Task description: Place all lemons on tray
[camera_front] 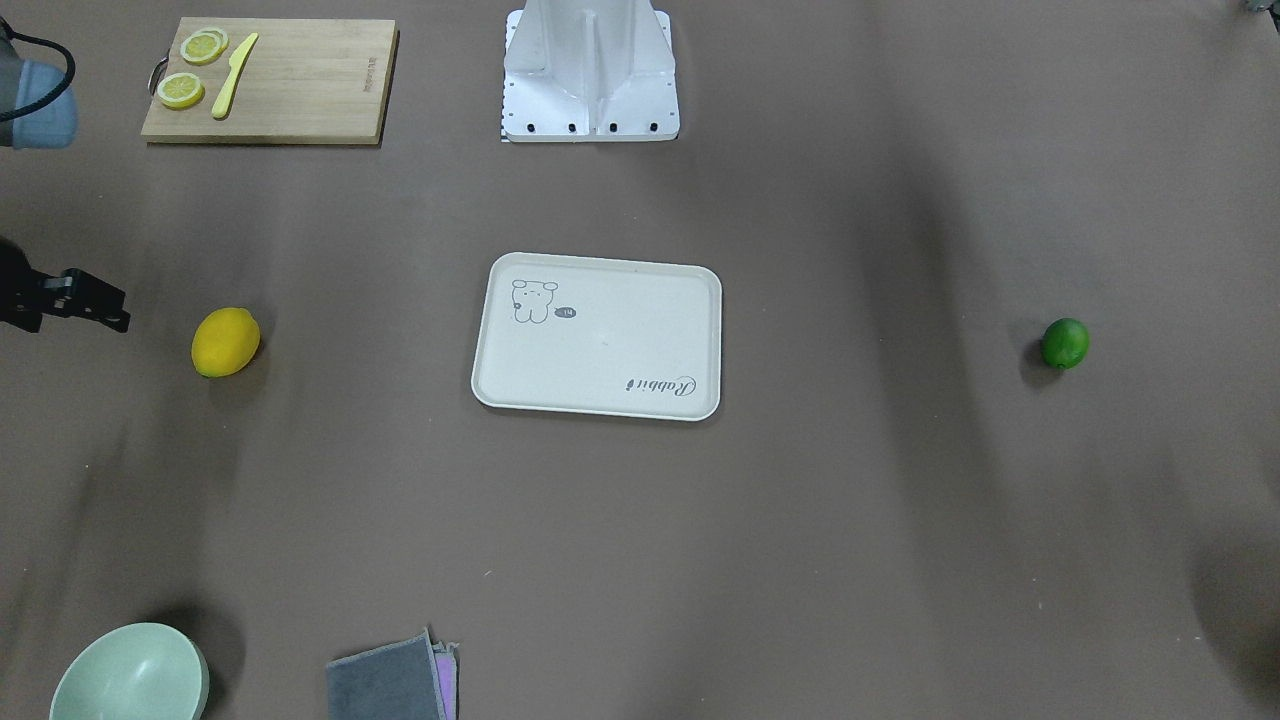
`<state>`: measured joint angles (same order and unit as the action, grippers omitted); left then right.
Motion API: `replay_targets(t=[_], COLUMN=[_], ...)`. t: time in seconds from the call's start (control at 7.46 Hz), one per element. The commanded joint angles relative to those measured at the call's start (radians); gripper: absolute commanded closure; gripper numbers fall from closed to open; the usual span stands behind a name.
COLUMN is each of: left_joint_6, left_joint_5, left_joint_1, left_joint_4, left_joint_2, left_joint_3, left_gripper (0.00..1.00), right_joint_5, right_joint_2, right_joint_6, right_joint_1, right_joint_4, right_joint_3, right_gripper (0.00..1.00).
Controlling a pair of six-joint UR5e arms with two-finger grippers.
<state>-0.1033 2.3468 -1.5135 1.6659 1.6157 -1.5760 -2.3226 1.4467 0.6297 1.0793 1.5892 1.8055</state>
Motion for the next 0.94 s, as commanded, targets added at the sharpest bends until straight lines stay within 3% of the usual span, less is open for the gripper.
replay_targets(t=[0.0, 0.54, 0.8], left_joint_6=[-0.175, -0.243, -0.269], left_joint_5=[0.008, 0.002, -0.061], left_joint_1=[0.114, 0.303, 0.375], left_joint_4=[0.006, 0.024, 0.101], left_joint_2=[0.071, 0.116, 0.104], left_joint_3=[-0.004, -0.007, 0.008], left_gripper=[0.03, 0.03, 0.03], right_joint_5=[0.005, 0.008, 0.012], right_joint_2=[-0.02, -0.055, -0.066], right_joint_6=[0.064, 0.064, 0.064], right_joint_1=[-0.076, -0.116, -0.147], right_joint_4=[0.0, -0.005, -0.012], right_joint_3=[0.005, -0.044, -0.08], right_gripper=[0.0, 0.0, 0.0])
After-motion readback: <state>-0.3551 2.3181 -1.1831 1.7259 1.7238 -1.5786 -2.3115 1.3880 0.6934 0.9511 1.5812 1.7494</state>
